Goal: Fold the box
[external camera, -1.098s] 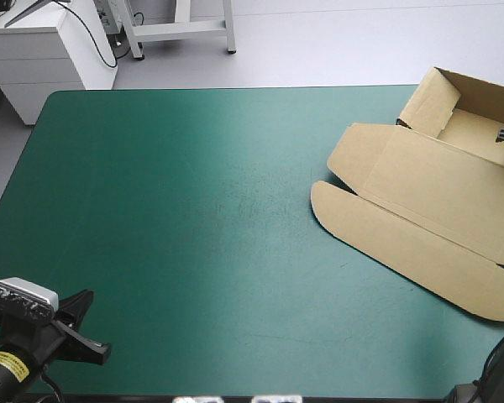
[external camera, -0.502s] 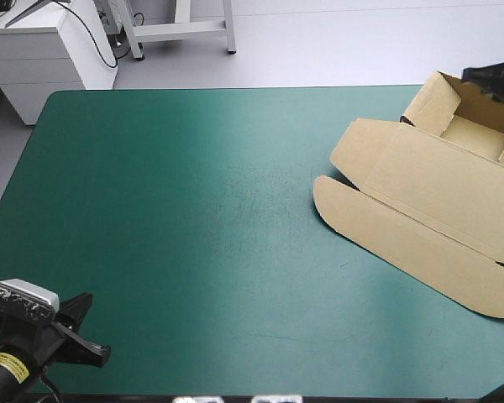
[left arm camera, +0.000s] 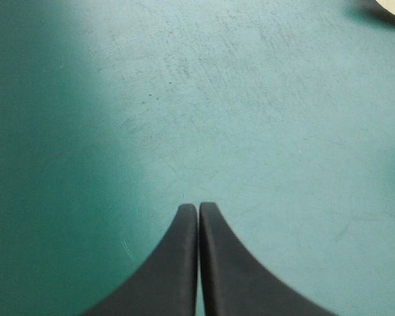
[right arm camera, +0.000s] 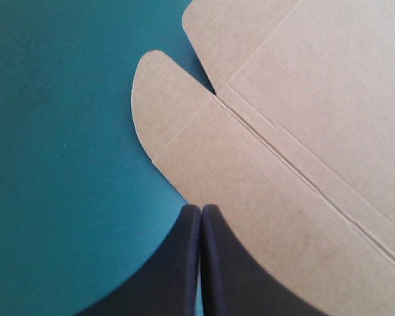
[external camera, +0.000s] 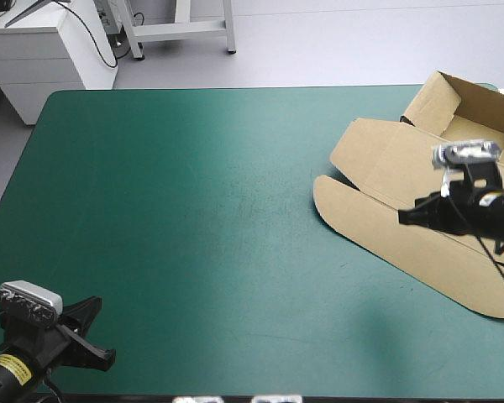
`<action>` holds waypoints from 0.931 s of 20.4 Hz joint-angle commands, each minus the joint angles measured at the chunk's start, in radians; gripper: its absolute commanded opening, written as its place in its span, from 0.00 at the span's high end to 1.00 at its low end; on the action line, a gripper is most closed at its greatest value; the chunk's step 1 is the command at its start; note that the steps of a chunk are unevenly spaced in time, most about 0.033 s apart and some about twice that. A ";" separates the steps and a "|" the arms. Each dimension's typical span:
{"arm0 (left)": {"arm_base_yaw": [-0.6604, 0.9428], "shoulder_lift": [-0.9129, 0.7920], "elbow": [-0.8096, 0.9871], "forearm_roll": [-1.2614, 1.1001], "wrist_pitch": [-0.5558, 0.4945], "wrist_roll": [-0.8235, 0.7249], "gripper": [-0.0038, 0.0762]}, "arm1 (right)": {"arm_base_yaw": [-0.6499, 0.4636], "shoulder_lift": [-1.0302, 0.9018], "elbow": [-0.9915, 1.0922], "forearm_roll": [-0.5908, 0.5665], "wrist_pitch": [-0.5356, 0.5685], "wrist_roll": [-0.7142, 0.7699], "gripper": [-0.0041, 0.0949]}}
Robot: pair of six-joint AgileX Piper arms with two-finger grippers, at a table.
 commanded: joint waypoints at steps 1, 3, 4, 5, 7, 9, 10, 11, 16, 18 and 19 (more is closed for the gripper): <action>-0.001 0.009 -0.025 -0.006 -0.062 0.000 0.96 | 0.001 -0.178 0.168 0.035 -0.177 -0.051 0.98; -0.001 0.005 -0.025 -0.006 -0.071 0.000 0.96 | 0.001 -0.273 0.271 0.032 -0.239 -0.067 0.98; -0.001 0.003 -0.025 -0.006 -0.088 0.000 0.96 | 0.001 -0.352 0.348 0.018 -0.281 -0.087 0.98; -0.001 0.003 -0.025 -0.006 -0.097 0.000 0.96 | 0.001 -0.393 0.385 0.010 -0.300 -0.091 0.98; -0.001 0.003 -0.025 -0.006 -0.111 0.011 0.96 | 0.001 -0.506 0.468 -0.012 -0.355 -0.093 0.98; -0.001 0.003 -0.024 -0.006 -0.119 0.031 0.96 | 0.001 -0.600 0.537 -0.017 -0.413 -0.085 0.98; -0.001 -0.002 -0.024 -0.006 -0.135 0.032 0.96 | 0.001 -0.664 0.573 -0.034 -0.439 -0.084 0.98; -0.001 -0.014 -0.024 -0.010 -0.144 0.044 0.96 | 0.001 -0.715 0.599 -0.036 -0.444 -0.084 0.98; -0.001 -0.121 0.067 -0.021 -0.167 0.051 0.96 | 0.001 -0.903 0.693 -0.090 -0.437 -0.052 0.98; -0.001 -0.171 0.099 -0.040 -0.167 0.051 0.96 | 0.001 -0.947 0.702 -0.117 -0.414 -0.010 0.98; -0.001 -0.191 0.111 -0.055 -0.165 0.051 0.96 | 0.001 -0.967 0.702 -0.145 -0.382 0.044 0.98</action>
